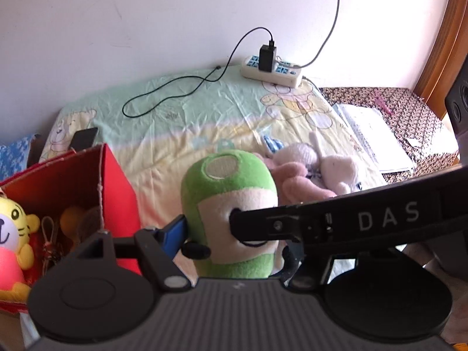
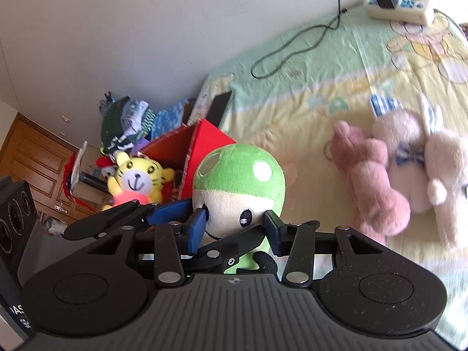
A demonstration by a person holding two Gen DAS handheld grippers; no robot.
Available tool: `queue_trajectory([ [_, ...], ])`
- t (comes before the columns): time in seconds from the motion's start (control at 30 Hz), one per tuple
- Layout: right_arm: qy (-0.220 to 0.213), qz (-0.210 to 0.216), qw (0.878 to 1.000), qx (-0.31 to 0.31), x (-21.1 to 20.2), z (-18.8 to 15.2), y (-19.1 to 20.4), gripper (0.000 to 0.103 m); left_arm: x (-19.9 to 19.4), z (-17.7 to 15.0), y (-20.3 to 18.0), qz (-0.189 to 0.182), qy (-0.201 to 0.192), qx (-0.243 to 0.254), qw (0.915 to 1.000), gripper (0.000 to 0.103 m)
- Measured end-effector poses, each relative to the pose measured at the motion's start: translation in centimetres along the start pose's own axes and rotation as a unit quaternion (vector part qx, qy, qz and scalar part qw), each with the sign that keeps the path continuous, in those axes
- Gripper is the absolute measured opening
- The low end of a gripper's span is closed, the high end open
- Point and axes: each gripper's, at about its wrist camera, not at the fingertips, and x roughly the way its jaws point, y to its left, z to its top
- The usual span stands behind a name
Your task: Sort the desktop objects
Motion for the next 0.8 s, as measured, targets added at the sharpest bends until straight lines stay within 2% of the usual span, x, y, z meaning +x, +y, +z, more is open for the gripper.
queue_trajectory([
  [0.2, -0.017, 0.028, 0.999, -0.039, 0.0, 1.9, 3.2, 0.048, -3.2, 1.7, 1.9, 0.033, -0.04, 0.006, 0.9987, 0.068],
  [0.4, -0.034, 0.056, 0.995, -0.079, 1.8, 3.6, 8.1, 0.048, -6.5, 2.9, 6.3, 0.069, -0.072, 0.0, 0.9951, 0.068],
  [0.57, -0.023, 0.07, 0.993, -0.093, 6.0, 4.5, 11.4, 0.048, -7.1, 2.9, 11.5, 0.088, -0.064, -0.017, 0.9939, 0.068],
  [0.8, 0.019, 0.066, 0.995, -0.077, 13.0, 4.0, 13.6, 0.048, -4.8, 0.9, 18.4, 0.094, -0.014, -0.055, 0.9939, 0.068],
])
